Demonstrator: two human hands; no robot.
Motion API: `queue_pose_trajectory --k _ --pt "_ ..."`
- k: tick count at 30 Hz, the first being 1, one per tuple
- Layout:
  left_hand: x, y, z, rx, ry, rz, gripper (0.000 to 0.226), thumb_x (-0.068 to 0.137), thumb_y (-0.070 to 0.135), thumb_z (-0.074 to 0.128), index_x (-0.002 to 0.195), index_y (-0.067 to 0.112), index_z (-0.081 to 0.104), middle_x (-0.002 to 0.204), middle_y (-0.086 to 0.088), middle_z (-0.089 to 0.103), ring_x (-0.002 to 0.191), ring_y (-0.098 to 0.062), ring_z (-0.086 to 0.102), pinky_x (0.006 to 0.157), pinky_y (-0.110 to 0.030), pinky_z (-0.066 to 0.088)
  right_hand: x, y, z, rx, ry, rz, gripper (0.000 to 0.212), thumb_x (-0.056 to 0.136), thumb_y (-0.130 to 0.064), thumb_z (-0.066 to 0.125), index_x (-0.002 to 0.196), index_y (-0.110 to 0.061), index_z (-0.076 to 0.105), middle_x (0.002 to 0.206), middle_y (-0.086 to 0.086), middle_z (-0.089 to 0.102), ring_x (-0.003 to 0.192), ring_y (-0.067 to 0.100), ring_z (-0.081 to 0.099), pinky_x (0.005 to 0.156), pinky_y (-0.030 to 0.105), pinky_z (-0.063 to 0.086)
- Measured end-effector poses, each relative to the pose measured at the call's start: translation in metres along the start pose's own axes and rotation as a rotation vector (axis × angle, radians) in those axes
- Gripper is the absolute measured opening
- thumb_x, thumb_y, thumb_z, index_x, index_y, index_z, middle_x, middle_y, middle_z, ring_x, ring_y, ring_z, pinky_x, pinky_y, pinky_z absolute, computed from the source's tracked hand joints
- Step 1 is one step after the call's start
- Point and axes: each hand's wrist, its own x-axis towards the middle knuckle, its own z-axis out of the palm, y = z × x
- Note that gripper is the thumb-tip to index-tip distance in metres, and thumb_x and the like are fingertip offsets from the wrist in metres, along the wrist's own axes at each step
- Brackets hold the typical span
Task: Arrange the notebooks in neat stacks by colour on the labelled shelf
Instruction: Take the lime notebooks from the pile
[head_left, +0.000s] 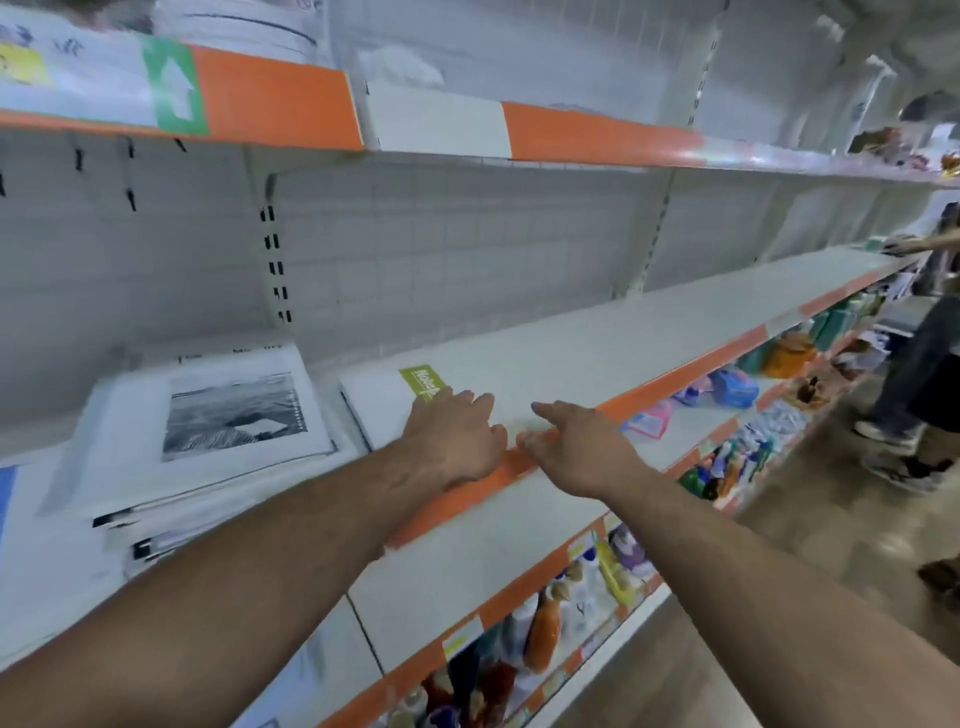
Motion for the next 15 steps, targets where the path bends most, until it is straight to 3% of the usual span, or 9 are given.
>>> queue_pose_trajectory --k 6,10,12,13,15 --pt "0.019 -0.014 0.001 -0.065 -0.086 -0.305 0.056 0.094 0.047 0.038 0.143 0.02 0.04 0.146 -0.008 0.043 0.139 -0.029 0.03 0.108 -0.06 0.026 0.074 -0.003 0.015 0.052 -0.143 -0.19 0.06 0.097 -0.053 0.05 0.148 -0.021 0.045 0.154 -0.002 0.043 0.141 0.017 0.039 0.113 0.029 0.03" --pt "0.023 -0.003 0.002 -0.144 -0.098 -0.569 0.056 0.09 0.034 0.047 0.14 0.011 0.039 0.143 -0.012 0.039 0.138 -0.036 0.027 0.107 -0.063 0.029 0.105 -0.005 0.026 0.166 -0.279 -0.259 0.058 0.097 -0.051 0.052 0.143 -0.015 0.048 0.13 0.002 0.065 0.102 0.012 0.06 0.089 0.025 0.041" --pt "0.026 0.001 0.01 -0.147 -0.11 -0.69 0.064 0.087 0.037 0.046 0.143 0.007 0.035 0.146 -0.016 0.034 0.138 -0.041 0.026 0.108 -0.058 0.031 0.118 -0.002 0.031 0.171 -0.318 -0.291 0.059 0.097 -0.051 0.052 0.139 -0.011 0.051 0.133 0.005 0.062 0.11 0.017 0.06 0.09 0.027 0.042" --pt "0.027 0.002 0.014 -0.127 -0.112 -0.735 0.068 0.085 0.042 0.045 0.142 0.006 0.036 0.145 -0.018 0.036 0.136 -0.042 0.029 0.108 -0.055 0.032 0.124 -0.001 0.033 0.178 -0.317 -0.307 0.056 0.096 -0.052 0.052 0.132 -0.009 0.055 0.129 0.007 0.062 0.113 0.021 0.06 0.091 0.029 0.044" --pt "0.027 0.006 0.018 -0.123 -0.085 -0.8 0.067 0.083 0.049 0.045 0.137 0.009 0.042 0.137 -0.019 0.045 0.126 -0.039 0.042 0.102 -0.048 0.037 0.136 0.003 0.036 0.221 -0.317 -0.318 0.046 0.095 -0.053 0.052 0.101 -0.009 0.064 0.1 0.008 0.066 0.088 0.024 0.066 0.079 0.032 0.052"
